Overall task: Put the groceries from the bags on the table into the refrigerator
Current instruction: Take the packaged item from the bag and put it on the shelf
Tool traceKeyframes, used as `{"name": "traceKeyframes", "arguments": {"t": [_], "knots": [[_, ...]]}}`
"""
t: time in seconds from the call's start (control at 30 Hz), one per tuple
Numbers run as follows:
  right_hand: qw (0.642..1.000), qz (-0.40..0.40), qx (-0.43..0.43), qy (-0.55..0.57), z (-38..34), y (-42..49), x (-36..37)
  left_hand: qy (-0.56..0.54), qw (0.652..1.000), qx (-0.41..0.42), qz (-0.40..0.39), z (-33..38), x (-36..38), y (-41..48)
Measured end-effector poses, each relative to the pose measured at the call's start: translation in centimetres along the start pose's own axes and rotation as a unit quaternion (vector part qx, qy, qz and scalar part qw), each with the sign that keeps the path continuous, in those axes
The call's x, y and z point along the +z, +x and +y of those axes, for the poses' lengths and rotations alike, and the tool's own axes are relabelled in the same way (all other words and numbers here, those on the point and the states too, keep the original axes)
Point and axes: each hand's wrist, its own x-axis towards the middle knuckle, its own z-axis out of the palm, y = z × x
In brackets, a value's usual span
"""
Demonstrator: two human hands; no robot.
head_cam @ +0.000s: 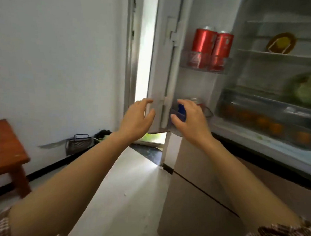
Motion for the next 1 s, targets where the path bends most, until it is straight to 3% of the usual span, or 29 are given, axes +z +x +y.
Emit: {"name": "traceKeyframes", "arguments": {"t": [0.3, 0.5, 1.0], "knots": [[0.984, -0.108, -0.089, 0.109, -26.5, -2.4, 17.5, 0.125, 0.978, -0.165, 0.041, -19.8, -24.7, -12.0], [0.959, -0.206, -0.139, 0.135, -44.4, -5.5, 29.7, 0.147, 0.947, -0.275, 0.075, -30.6, -39.5, -20.3], [0.885, -0.356, -0.260, 0.151, -75.4, -8.1, 54.6, 0.219, 0.865, -0.423, 0.155, -56.8, -63.4, -33.3]]}}
